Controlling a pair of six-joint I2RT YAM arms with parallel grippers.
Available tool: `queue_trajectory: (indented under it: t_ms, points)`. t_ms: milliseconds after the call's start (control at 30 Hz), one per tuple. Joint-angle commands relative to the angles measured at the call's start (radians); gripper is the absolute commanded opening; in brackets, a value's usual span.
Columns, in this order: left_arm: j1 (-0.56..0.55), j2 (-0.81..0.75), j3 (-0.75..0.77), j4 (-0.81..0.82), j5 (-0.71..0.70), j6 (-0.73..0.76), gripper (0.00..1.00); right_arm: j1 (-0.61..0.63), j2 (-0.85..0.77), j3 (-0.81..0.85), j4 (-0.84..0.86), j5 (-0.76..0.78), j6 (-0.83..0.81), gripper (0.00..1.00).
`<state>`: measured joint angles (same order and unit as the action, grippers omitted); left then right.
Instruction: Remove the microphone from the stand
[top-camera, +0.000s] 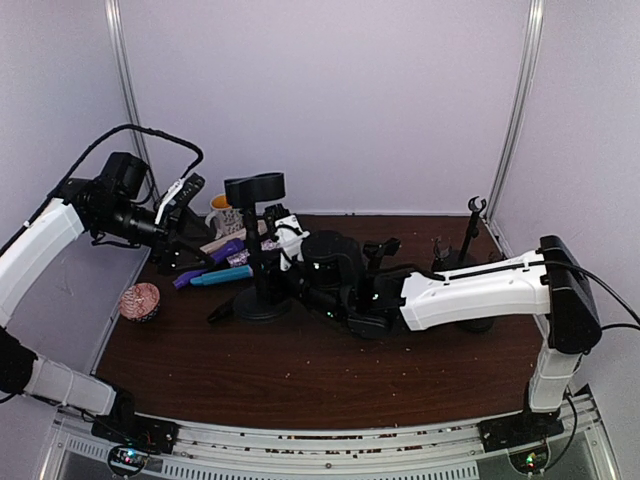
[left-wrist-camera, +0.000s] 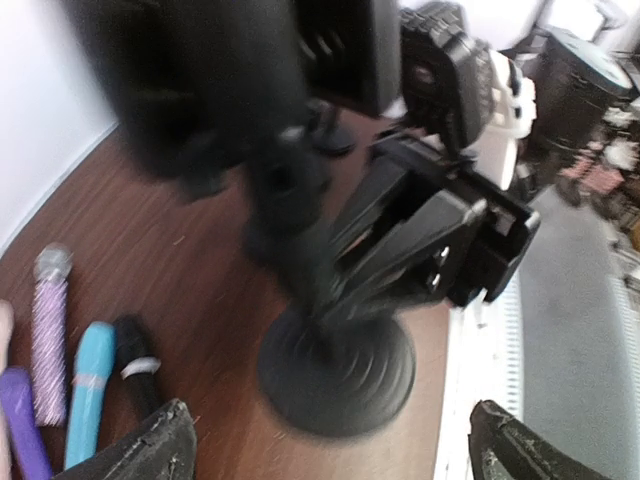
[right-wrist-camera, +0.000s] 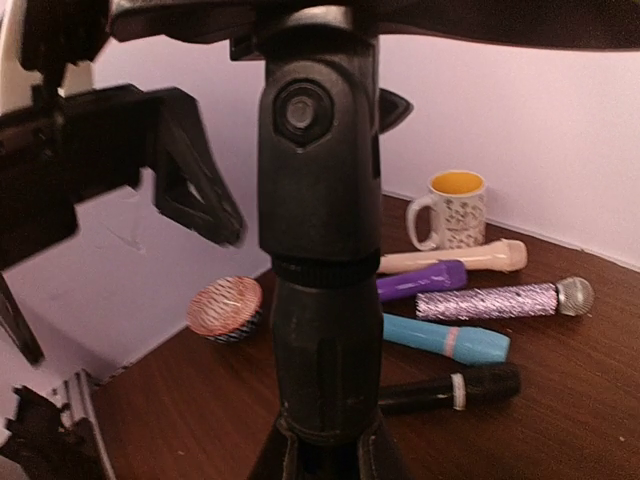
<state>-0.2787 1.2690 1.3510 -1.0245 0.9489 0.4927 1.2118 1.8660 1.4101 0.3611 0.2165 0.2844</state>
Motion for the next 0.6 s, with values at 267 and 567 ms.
queue_trajectory:
  t_ms: [267, 567]
  points:
    - [0.18, -0.064, -0.162, 0.182, -0.317, -0.064, 0.98, -0.074, 0.108, -0.12, 0.256, 0.38, -0.132, 0.0]
    - [0.2, -0.089, -0.211, 0.224, -0.406, -0.07, 0.98, -0.049, 0.256, -0.096, 0.299, 0.486, -0.098, 0.02]
